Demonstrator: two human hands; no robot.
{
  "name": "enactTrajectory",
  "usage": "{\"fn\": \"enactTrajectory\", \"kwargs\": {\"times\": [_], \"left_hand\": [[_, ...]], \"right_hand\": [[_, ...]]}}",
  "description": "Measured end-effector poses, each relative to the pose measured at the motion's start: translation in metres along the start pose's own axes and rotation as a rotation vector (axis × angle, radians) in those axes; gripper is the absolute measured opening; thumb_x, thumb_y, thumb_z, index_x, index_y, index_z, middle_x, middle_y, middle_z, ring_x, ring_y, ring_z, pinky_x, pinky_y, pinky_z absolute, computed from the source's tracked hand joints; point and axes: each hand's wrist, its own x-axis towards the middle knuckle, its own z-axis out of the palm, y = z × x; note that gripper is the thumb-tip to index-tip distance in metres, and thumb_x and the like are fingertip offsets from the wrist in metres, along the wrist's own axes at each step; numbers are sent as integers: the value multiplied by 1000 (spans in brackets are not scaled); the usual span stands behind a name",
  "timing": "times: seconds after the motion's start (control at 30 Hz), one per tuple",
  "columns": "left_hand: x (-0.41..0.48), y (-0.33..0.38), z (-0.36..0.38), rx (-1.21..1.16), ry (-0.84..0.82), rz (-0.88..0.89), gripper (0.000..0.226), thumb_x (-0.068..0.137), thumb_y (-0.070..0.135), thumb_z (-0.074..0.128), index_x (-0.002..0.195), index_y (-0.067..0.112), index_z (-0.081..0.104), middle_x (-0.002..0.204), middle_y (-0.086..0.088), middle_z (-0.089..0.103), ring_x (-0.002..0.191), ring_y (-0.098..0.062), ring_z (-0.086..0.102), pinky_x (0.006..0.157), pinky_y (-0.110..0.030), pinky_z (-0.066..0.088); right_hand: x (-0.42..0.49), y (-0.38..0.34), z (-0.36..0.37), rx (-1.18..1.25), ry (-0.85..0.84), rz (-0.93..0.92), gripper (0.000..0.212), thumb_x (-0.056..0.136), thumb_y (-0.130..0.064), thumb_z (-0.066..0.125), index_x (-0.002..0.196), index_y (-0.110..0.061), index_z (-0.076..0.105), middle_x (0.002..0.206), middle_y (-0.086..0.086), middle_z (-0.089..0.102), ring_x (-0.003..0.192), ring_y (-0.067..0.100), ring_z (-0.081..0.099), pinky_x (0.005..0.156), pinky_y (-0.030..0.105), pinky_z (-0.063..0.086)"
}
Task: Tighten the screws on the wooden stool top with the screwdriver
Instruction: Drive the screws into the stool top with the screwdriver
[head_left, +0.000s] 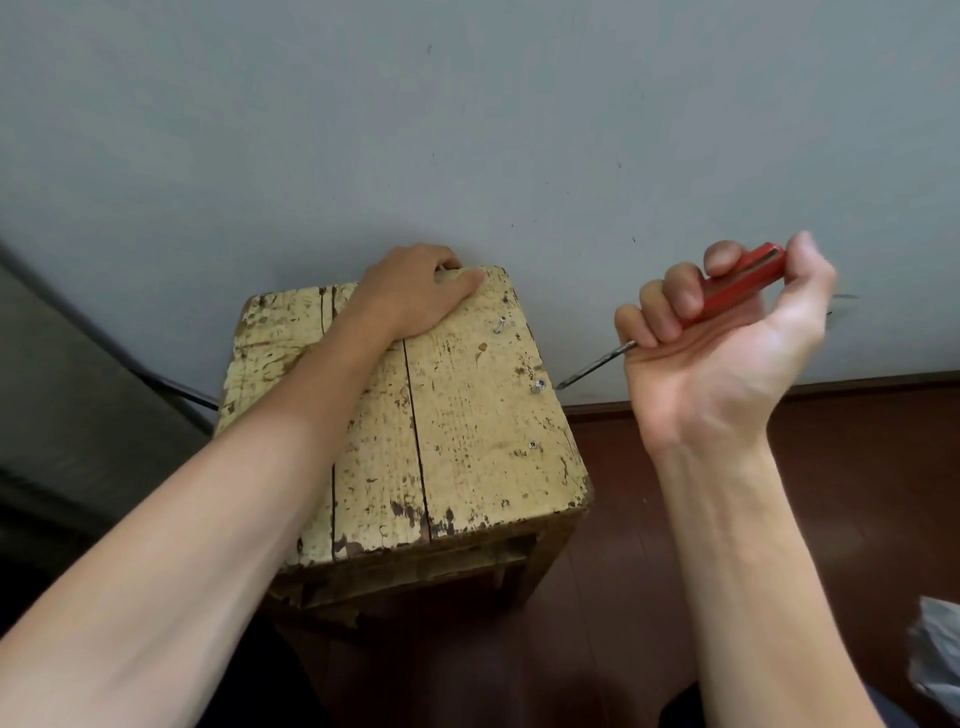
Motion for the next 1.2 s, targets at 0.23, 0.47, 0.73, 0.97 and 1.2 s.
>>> {"fn": "enactTrajectory", "kwargs": {"times": [0.23, 0.47, 0.73, 0.97, 1.2], "left_hand": [[-1, 2, -2, -7, -10, -7, 55, 90, 75, 45, 116, 33, 69, 118, 10, 68, 108, -19, 61, 83, -36, 40], [0, 1, -1, 2, -18, -1, 56, 91, 73, 45, 117, 31, 70, 119, 8, 69, 108, -20, 62, 84, -37, 43], [1, 0, 0, -6, -21, -3, 56, 90, 74, 45, 116, 31, 70, 118, 9, 69, 107, -19, 61, 85, -37, 44], [2, -1, 1, -8, -13, -12, 56, 88, 76, 44, 114, 34, 69, 115, 11, 69, 104, -17, 61, 81, -35, 41], [1, -1, 1, -13, -23, -15, 58, 87, 77, 43, 116, 34, 69, 119, 9, 69, 108, -19, 62, 88, -39, 47]], "right_hand": [[5, 10, 1, -15, -51, -9, 51, 108, -49, 29, 74, -16, 47, 61, 1, 32, 54, 19, 24, 52, 30, 26], [8, 11, 2, -12, -77, -16, 50, 108, -48, 29, 74, -16, 47, 60, 1, 33, 54, 19, 23, 52, 30, 26], [8, 13, 2, -25, -95, -10, 50, 108, -48, 28, 74, -16, 46, 59, 1, 33, 53, 19, 24, 52, 29, 27], [5, 15, 5, -73, -97, -27, 50, 109, -45, 28, 74, -15, 47, 61, 2, 33, 54, 19, 25, 52, 30, 27], [2, 17, 10, -142, -163, -52, 48, 110, -40, 28, 75, -13, 46, 60, 3, 34, 54, 20, 25, 53, 31, 26]]}}
